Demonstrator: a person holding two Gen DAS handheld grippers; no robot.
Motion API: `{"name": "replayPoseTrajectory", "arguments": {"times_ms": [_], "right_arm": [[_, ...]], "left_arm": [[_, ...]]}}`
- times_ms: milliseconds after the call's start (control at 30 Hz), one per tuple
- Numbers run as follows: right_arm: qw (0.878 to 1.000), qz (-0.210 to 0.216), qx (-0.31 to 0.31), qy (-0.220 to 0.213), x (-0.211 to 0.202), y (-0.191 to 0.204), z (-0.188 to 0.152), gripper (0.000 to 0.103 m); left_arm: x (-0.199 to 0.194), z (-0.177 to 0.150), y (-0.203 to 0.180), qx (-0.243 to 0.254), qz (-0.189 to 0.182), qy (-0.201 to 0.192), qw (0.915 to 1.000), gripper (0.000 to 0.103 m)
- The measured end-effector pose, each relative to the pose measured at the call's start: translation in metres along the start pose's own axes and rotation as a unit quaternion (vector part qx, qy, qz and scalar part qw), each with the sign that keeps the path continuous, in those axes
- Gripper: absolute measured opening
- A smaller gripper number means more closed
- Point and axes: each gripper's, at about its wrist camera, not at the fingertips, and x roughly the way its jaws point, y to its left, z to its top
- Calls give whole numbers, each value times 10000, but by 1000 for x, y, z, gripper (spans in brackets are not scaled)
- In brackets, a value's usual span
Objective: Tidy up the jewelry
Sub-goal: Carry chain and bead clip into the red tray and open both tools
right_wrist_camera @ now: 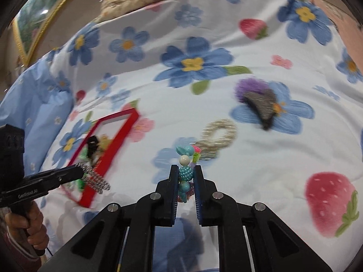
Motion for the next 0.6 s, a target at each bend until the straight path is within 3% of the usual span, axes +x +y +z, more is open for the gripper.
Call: {"name": "replayPoseTrajectory", "arguments": {"times_ms": [600], "right_arm": [[9922,975,-736,265,30,111,-3,13]], "left_arm": [[-76,-12,74,-699,571,-609,9941,12]]}}
